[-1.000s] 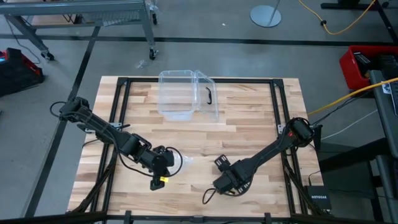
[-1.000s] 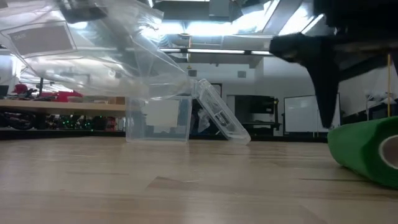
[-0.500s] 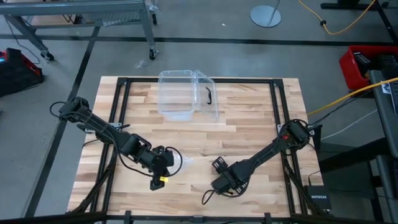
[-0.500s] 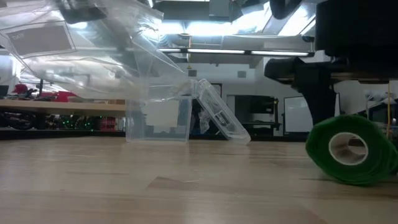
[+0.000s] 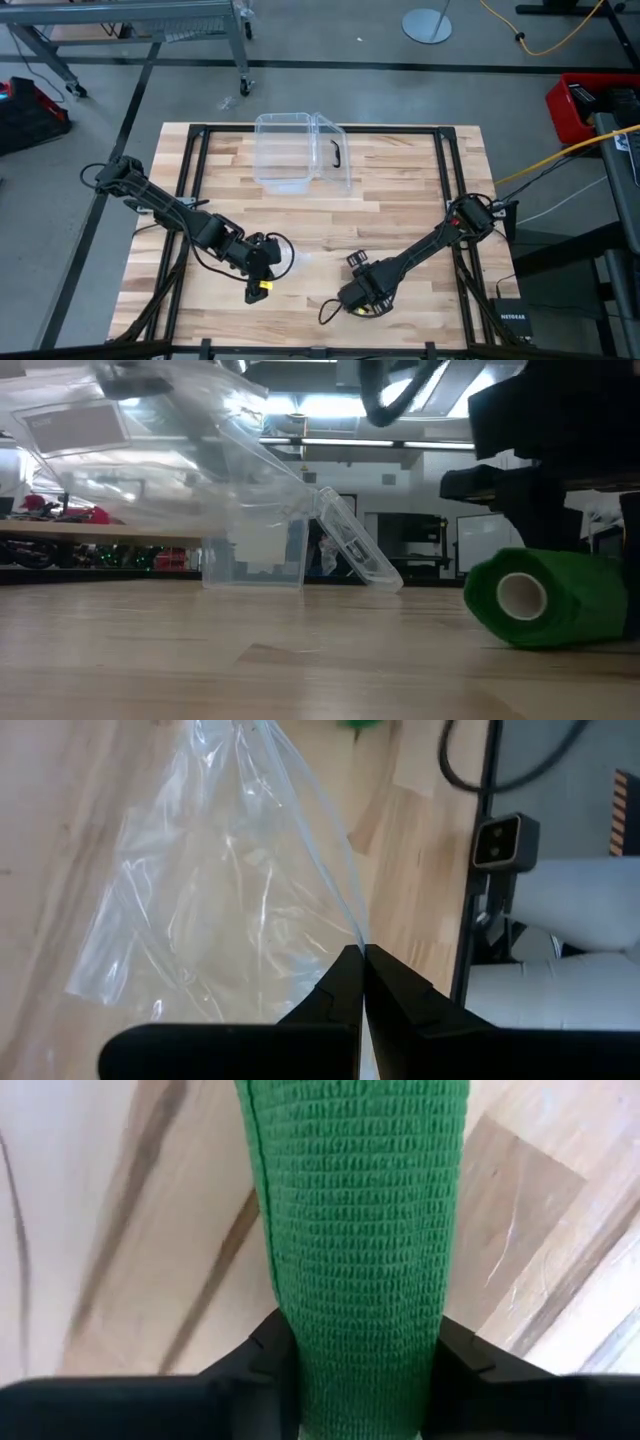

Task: Roll bandage
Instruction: Put the green bandage into the transparent zip bag

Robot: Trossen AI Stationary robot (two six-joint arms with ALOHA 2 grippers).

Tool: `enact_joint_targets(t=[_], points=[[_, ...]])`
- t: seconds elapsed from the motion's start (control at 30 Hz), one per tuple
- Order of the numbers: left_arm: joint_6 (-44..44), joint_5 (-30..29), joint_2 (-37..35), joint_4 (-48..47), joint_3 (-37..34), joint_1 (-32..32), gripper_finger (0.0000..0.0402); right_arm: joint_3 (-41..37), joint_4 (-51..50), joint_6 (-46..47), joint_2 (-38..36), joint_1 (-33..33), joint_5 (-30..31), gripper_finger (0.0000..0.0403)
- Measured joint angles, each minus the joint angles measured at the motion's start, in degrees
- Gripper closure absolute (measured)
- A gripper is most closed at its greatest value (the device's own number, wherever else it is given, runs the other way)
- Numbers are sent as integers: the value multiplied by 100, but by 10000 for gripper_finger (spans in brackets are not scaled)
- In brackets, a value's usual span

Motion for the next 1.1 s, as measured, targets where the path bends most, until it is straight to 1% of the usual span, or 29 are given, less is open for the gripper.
enact_joint_targets(t=[0.07,0.13,0.3,0.47,0.6,0.7,0.83,0.93,1.1], points=[[-38,-110,0,-2,0,27,401,176,-97,225,15,-30,134,270],[-46,-265,0,-4,0,54,401,397,-529,358,2,-65,344,270],[-210,-653,0,-53,-2,164,401,1119,-1228,402,0,-183,918,270],[-477,-1151,7,-252,-4,204,401,1924,-1443,482,-9,-311,1249,270],[-582,-1483,84,-270,-4,183,401,2486,-1377,736,-11,-492,1258,270],[-582,-1731,182,-134,-4,119,401,2747,-1016,882,-19,-679,1253,270],[-416,-2041,294,258,-7,-13,401,2840,-404,897,-20,-910,846,270],[-283,-2100,302,433,-7,-116,401,2840,-307,946,-20,-1038,543,270],[-280,-2244,302,457,-7,-247,401,2840,-407,1198,-20,-1162,495,270]])
